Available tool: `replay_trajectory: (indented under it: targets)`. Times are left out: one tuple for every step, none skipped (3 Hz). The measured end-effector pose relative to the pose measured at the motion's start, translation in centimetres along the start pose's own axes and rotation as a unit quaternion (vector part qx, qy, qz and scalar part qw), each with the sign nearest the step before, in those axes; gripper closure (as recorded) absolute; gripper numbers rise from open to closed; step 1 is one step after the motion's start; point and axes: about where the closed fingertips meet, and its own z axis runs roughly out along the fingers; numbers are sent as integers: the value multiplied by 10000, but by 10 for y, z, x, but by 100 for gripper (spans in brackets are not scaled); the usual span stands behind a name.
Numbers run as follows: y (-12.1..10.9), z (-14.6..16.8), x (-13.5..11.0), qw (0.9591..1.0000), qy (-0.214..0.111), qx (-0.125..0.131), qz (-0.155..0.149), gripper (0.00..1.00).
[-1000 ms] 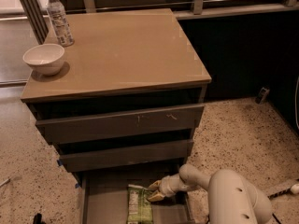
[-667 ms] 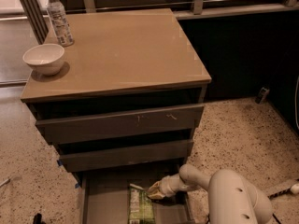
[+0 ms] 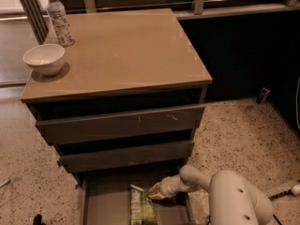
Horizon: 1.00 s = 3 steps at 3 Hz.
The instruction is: Pick green jalapeno chip bag from bottom drawer and place on counter
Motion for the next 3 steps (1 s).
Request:
replay_trajectory:
  targets:
    - [10, -10, -14, 9999, -40, -7, -94, 100]
    - [30, -45, -49, 9998, -49, 45, -176, 100]
    - [47, -90, -94, 9996, -39, 194, -219, 100]
